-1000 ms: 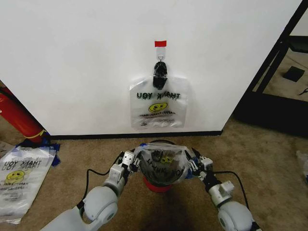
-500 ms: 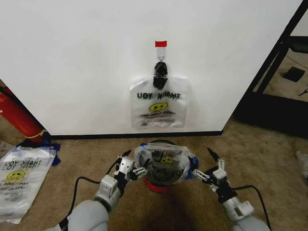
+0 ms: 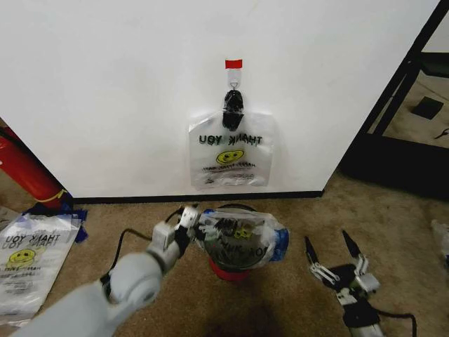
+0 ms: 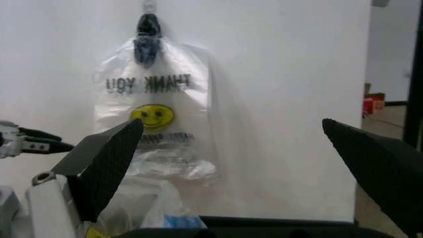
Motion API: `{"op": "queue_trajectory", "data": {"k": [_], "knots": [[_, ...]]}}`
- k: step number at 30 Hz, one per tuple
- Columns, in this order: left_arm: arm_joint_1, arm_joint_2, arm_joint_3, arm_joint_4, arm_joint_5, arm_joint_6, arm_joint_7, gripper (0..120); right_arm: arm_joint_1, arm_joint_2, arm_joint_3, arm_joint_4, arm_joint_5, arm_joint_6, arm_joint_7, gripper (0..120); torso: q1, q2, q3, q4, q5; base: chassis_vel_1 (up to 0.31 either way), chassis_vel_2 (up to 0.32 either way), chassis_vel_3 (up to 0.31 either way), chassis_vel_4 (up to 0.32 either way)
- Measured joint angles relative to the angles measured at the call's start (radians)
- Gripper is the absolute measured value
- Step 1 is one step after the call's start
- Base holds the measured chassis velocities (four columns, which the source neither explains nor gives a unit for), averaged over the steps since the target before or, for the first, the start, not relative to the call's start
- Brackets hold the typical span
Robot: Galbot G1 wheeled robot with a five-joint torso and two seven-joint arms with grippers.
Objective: Pick up the garbage bag from the wall and place it over the trash bin.
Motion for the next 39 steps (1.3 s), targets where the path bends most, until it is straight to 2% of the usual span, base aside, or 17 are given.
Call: {"op": "queue_trajectory", "data": {"k": [1, 2, 3, 4, 6, 7, 11, 13, 16, 20, 25, 33, 37, 39], "knots": [[-0.027, -0.002, 0.022, 0.010, -0.007, 0.007, 0.004, 100, 0.000, 0.005, 0.001, 0.000, 0.000, 0.000, 0.000, 100, 0.000, 0.000, 0.000, 0.0000, 0.0000, 0.000, 0.000, 0.000, 0.000], [-0.114, -0.011, 0.090, 0.041, -0.033, 0.041, 0.017, 100, 0.001, 0.016, 0.002, 0.000, -0.001, 0.000, 0.001, 100, 0.000, 0.000, 0.000, -0.0003, 0.0001, 0.000, 0.000, 0.000, 0.000], [-0.129, -0.012, 0.101, 0.047, -0.041, 0.049, 0.019, 100, 0.001, 0.019, 0.002, 0.000, -0.002, 0.000, 0.001, 100, 0.000, 0.000, 0.000, -0.0004, 0.0001, 0.000, 0.000, 0.000, 0.000], [-0.186, -0.019, 0.142, 0.065, -0.092, 0.092, 0.029, 100, 0.002, 0.027, 0.001, 0.001, -0.007, -0.001, 0.001, 100, 0.000, 0.000, 0.000, -0.0002, 0.0001, 0.000, 0.000, 0.000, 0.000], [-0.252, -0.030, 0.183, 0.089, -0.150, 0.142, 0.037, 100, 0.003, 0.038, -0.004, 0.002, -0.012, -0.002, 0.001, 100, 0.000, 0.000, 0.000, 0.0003, 0.0000, 0.000, 0.000, 0.000, 0.000], [-0.252, -0.030, 0.183, 0.089, -0.150, 0.142, 0.037, 100, 0.003, 0.038, -0.004, 0.002, -0.012, -0.002, 0.001, 100, 0.000, 0.000, 0.000, 0.0003, 0.0000, 0.000, 0.000, 0.000, 0.000], [-0.437, -0.092, 0.278, 0.205, -0.229, 0.237, 0.067, 100, -0.012, 0.062, -0.026, 0.004, -0.012, 0.002, -0.001, 100, 0.000, 0.000, 0.000, -0.0002, 0.0002, 0.000, 0.000, 0.000, 0.000], [-0.487, -0.130, 0.300, 0.268, -0.239, 0.257, 0.087, 100, -0.021, 0.067, -0.028, 0.004, -0.011, 0.007, -0.002, 100, 0.000, 0.000, 0.000, -0.0004, 0.0002, 0.000, 0.000, 0.000, 0.000], [-0.510, -0.158, 0.314, 0.316, -0.215, 0.262, 0.117, 100, -0.028, 0.067, -0.028, 0.004, -0.009, 0.009, -0.002, 100, 0.000, 0.000, 0.000, -0.0003, 0.0000, 0.000, 0.000, 0.000, 0.000], [-0.539, -0.198, 0.350, 0.413, -0.099, 0.260, 0.206, 100, -0.035, 0.063, -0.025, 0.007, -0.005, 0.006, -0.005, 100, 0.000, 0.000, 0.000, 0.0001, 0.0000, 0.000, 0.000, 0.000, 0.000], [-0.556, -0.210, 0.378, 0.478, -0.047, 0.252, 0.273, 99, -0.033, 0.064, -0.028, 0.024, -0.004, -0.012, -0.006, 100, 0.000, 0.000, 0.000, 0.0000, 0.0000, 0.000, 0.000, 0.000, 0.000], [-0.559, -0.158, 0.395, 0.472, -0.027, 0.243, 0.336, 96, -0.038, 0.057, -0.025, 0.033, -0.001, -0.023, -0.012, 100, 0.000, 0.000, 0.000, 0.0002, -0.0001, 0.000, 0.000, 0.000, 0.000], [-0.554, -0.159, 0.400, 0.480, -0.013, 0.241, 0.351, 95, -0.035, 0.057, -0.029, 0.035, -0.002, -0.031, -0.012, 100, 0.000, 0.000, 0.000, 0.0000, -0.0001, 0.000, 0.000, 0.000, 0.000], [-0.552, -0.171, 0.406, 0.498, -0.009, 0.241, 0.360, 88, -0.035, 0.058, -0.037, 0.041, -0.008, -0.035, -0.012, 100, 0.000, 0.000, 0.000, 0.0000, -0.0001, 0.000, 0.000, 0.000, 0.000]]}}
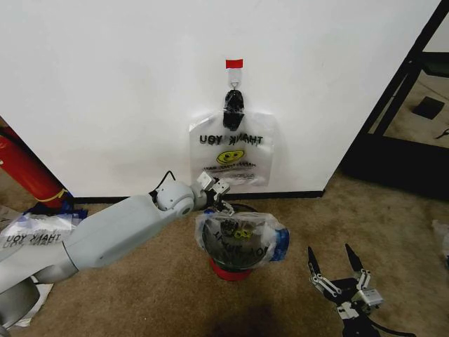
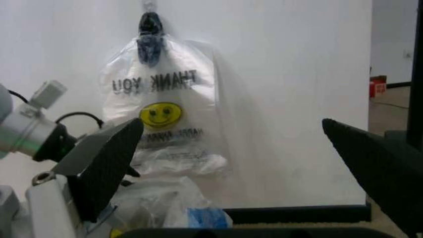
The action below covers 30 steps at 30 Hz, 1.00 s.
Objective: Pick up the garbage bag from the wall and place it over the trash bin.
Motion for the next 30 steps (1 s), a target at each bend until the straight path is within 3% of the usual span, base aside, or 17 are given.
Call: {"op": "queue_trajectory", "data": {"k": [4, 9, 21, 27, 30], "knots": [[-0.002, -0.008, 0.010, 0.012, 0.002, 0.000, 0.004, 81, -0.001, 0.002, -0.005, 0.002, -0.004, 0.000, 0.000, 100, 0.000, 0.000, 0.000, 0.0000, 0.0000, 0.000, 0.000, 0.000, 0.000], [-0.046, -0.019, 0.079, 0.039, 0.003, -0.005, 0.009, 54, -0.006, 0.004, 0.002, -0.003, -0.027, -0.006, -0.003, 100, 0.000, 0.000, 0.000, 0.0001, 0.0001, 0.000, 0.000, 0.000, 0.000], [-0.047, -0.020, 0.106, 0.030, 0.002, -0.002, 0.004, 16, 0.008, -0.005, 0.010, -0.003, -0.020, -0.031, 0.004, 100, 0.000, 0.000, 0.000, 0.0002, 0.0003, 0.000, 0.000, 0.000, 0.000], [-0.043, -0.018, 0.073, -0.002, -0.084, 0.019, -0.059, 3, 0.015, -0.006, 0.002, -0.008, -0.018, -0.034, 0.009, 100, 0.000, 0.000, 0.000, -0.0007, 0.0000, 0.000, 0.000, 0.000, 0.000], [-0.009, -0.017, 0.003, -0.041, -0.223, 0.068, -0.153, 0, 0.019, -0.006, 0.000, -0.008, -0.020, -0.038, 0.009, 100, 0.000, 0.000, 0.000, 0.0002, 0.0001, 0.000, 0.000, 0.000, 0.000]]}}
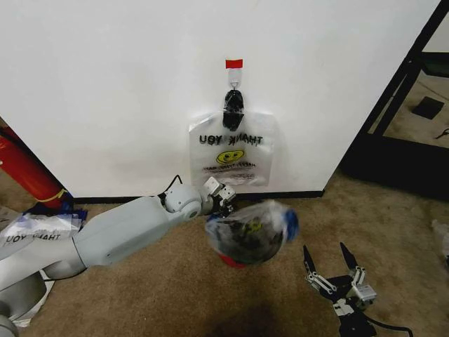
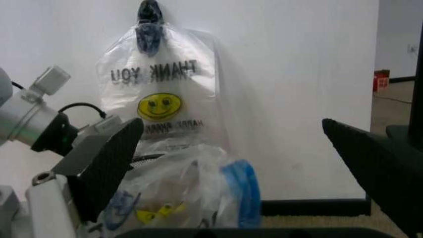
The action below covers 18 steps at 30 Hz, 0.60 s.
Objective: Pick up the garbage bag from the wall and place it over the trash bin.
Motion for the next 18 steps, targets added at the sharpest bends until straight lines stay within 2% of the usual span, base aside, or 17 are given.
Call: {"op": "queue_trajectory", "data": {"k": [2, 3, 5, 7, 10, 11, 14, 18], "knots": [[0.030, 0.002, -0.057, -0.032, -0.087, 0.026, -0.064, 0, 0.000, 0.000, 0.000, -0.001, -0.001, -0.001, 0.000, 100, 0.000, 0.000, 0.000, 0.0001, -0.0001, 0.000, 0.000, 0.000, 0.000], [0.030, 0.002, -0.057, -0.032, -0.087, 0.026, -0.064, 0, 0.000, 0.000, 0.000, -0.001, -0.001, -0.001, 0.000, 100, 0.000, 0.000, 0.000, 0.0001, -0.0001, 0.000, 0.000, 0.000, 0.000], [0.063, 0.019, -0.107, -0.079, -0.165, 0.041, -0.135, 0, 0.000, 0.000, 0.000, -0.003, -0.001, -0.001, 0.000, 100, 0.000, 0.000, 0.000, -0.0008, -0.0002, 0.000, 0.000, 0.000, 0.000], [0.126, 0.059, -0.156, -0.151, -0.209, 0.045, -0.226, 0, 0.000, 0.000, 0.000, -0.007, -0.003, -0.001, 0.001, 100, 0.000, 0.000, 0.000, -0.0005, -0.0001, 0.000, 0.000, 0.000, 0.000], [0.222, 0.100, -0.208, -0.224, -0.231, 0.035, -0.321, 0, 0.003, 0.003, -0.007, -0.009, -0.005, -0.002, 0.001, 100, 0.000, 0.000, 0.000, 0.0005, -0.0001, 0.000, 0.000, 0.000, 0.000], [0.222, 0.100, -0.208, -0.224, -0.231, 0.035, -0.321, 0, 0.003, 0.003, -0.007, -0.009, -0.005, -0.002, 0.001, 100, 0.000, 0.000, 0.000, 0.0005, -0.0001, 0.000, 0.000, 0.000, 0.000], [0.325, 0.127, -0.274, -0.288, -0.239, 0.018, -0.415, 0, 0.008, 0.006, -0.017, -0.009, -0.012, -0.005, 0.005, 100, 0.000, 0.000, 0.000, -0.0003, -0.0004, 0.000, 0.000, 0.000, 0.000], [0.518, 0.149, -0.447, -0.387, -0.244, -0.020, -0.568, 0, 0.015, 0.009, -0.038, -0.007, -0.021, -0.017, 0.016, 100, 0.000, 0.000, 0.000, 0.0001, -0.0004, 0.000, 0.000, 0.000, 0.000]]}}
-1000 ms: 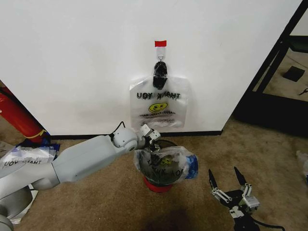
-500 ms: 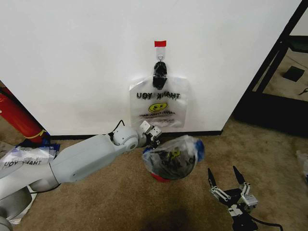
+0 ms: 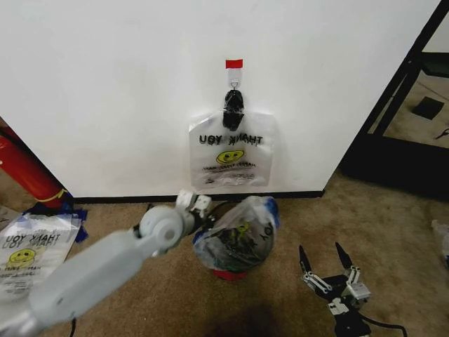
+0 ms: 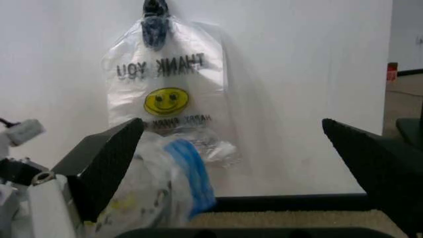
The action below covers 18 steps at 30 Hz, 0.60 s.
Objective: Pick up the garbage bag from the wall and place it over the trash bin.
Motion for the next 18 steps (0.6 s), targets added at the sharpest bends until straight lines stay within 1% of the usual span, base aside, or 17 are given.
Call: {"op": "queue_trajectory", "data": {"k": [1, 3, 5, 7, 8, 12, 13, 15, 16, 18], "knots": [[0.000, 0.000, 0.000, 0.000, 0.000, 0.000, 0.000, 0, 0.000, 0.000, 0.000, 0.000, 0.000, 0.000, 0.000, 100, 0.000, 0.000, 0.000, 0.0000, 0.0000, 0.000, 0.000, 0.000, 0.000], [0.104, -0.020, -0.107, -0.049, -0.023, -0.037, -0.132, 0, 0.002, 0.003, -0.020, 0.002, -0.005, -0.009, 0.014, 100, 0.000, 0.000, 0.000, -0.0001, 0.0002, 0.000, 0.000, 0.000, 0.000], [0.151, -0.039, -0.147, -0.077, -0.041, -0.062, -0.201, 0, 0.003, 0.003, -0.035, 0.004, -0.016, -0.014, 0.029, 100, 0.000, 0.000, 0.000, -0.0003, 0.0002, 0.000, 0.000, 0.000, 0.000], [0.176, -0.058, -0.171, -0.095, -0.046, -0.083, -0.244, 0, 0.003, 0.004, -0.042, 0.005, -0.032, -0.016, 0.041, 100, 0.000, 0.000, 0.000, -0.0002, 0.0002, 0.000, 0.000, 0.000, 0.000], [0.176, -0.058, -0.171, -0.095, -0.046, -0.083, -0.244, 0, 0.003, 0.004, -0.042, 0.005, -0.032, -0.016, 0.041, 100, 0.000, 0.000, 0.000, -0.0002, 0.0002, 0.000, 0.000, 0.000, 0.000], [0.213, -0.095, -0.185, -0.126, -0.048, -0.137, -0.317, 0, 0.000, 0.009, -0.054, 0.016, -0.068, -0.024, 0.072, 100, 0.000, 0.000, 0.000, -0.0006, 0.0004, 0.000, 0.000, 0.000, 0.000], [0.229, -0.110, -0.191, -0.135, -0.046, -0.153, -0.330, 0, -0.002, 0.009, -0.057, 0.019, -0.075, -0.025, 0.078, 100, 0.000, 0.000, 0.000, -0.0003, 0.0004, 0.000, 0.000, 0.000, 0.000], [0.255, -0.137, -0.201, -0.140, -0.031, -0.174, -0.344, 0, -0.003, 0.009, -0.060, 0.022, -0.084, -0.028, 0.086, 100, 0.000, 0.000, 0.000, -0.0003, 0.0004, 0.000, 0.000, 0.000, 0.000], [0.255, -0.137, -0.201, -0.140, -0.031, -0.174, -0.344, 0, -0.003, 0.009, -0.060, 0.022, -0.084, -0.028, 0.086, 100, 0.000, 0.000, 0.000, -0.0003, 0.0004, 0.000, 0.000, 0.000, 0.000], [0.284, -0.172, -0.213, -0.139, -0.006, -0.193, -0.351, 0, -0.005, 0.009, -0.065, 0.024, -0.089, -0.034, 0.101, 100, 0.000, 0.000, 0.000, -0.0002, 0.0004, 0.000, 0.000, 0.000, 0.000]]}}
